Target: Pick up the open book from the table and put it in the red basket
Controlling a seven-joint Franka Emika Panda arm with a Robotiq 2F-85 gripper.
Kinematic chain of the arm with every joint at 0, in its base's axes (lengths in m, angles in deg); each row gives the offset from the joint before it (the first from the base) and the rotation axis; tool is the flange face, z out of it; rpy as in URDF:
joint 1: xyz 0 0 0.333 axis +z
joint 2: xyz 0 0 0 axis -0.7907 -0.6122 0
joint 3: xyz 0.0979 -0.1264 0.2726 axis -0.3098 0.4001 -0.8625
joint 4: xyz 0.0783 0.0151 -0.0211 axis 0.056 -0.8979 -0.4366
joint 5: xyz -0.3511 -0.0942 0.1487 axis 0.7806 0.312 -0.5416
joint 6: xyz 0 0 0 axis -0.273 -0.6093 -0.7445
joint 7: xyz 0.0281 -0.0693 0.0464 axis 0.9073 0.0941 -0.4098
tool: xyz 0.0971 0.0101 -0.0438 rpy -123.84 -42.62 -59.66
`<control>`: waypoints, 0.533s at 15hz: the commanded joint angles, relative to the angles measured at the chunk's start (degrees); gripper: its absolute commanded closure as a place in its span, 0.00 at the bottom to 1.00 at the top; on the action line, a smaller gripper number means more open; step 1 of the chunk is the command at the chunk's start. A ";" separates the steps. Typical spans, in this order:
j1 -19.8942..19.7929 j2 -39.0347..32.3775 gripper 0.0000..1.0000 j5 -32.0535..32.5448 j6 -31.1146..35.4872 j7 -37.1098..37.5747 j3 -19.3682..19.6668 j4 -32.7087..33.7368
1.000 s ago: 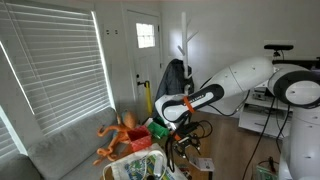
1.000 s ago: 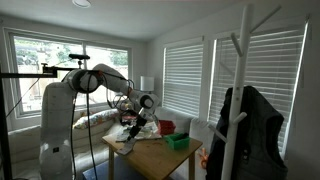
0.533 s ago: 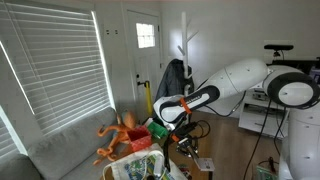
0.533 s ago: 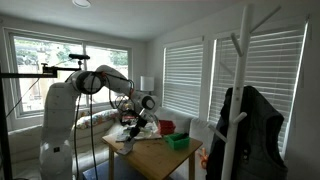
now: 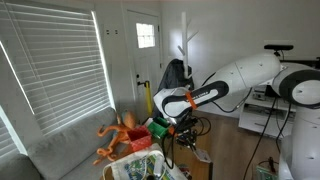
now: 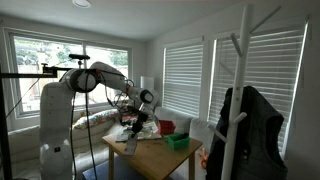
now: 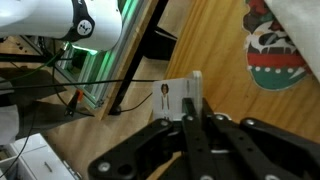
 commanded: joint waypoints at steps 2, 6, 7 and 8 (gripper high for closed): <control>0.35 14.03 0.96 2.26 3.32 3.62 -0.12 -5.06; -0.56 11.71 0.97 0.54 1.29 3.93 -0.66 -2.30; -1.30 11.58 0.97 0.59 6.38 9.43 -0.73 -2.95; -1.55 11.11 0.97 -0.20 8.33 10.28 -0.38 -2.32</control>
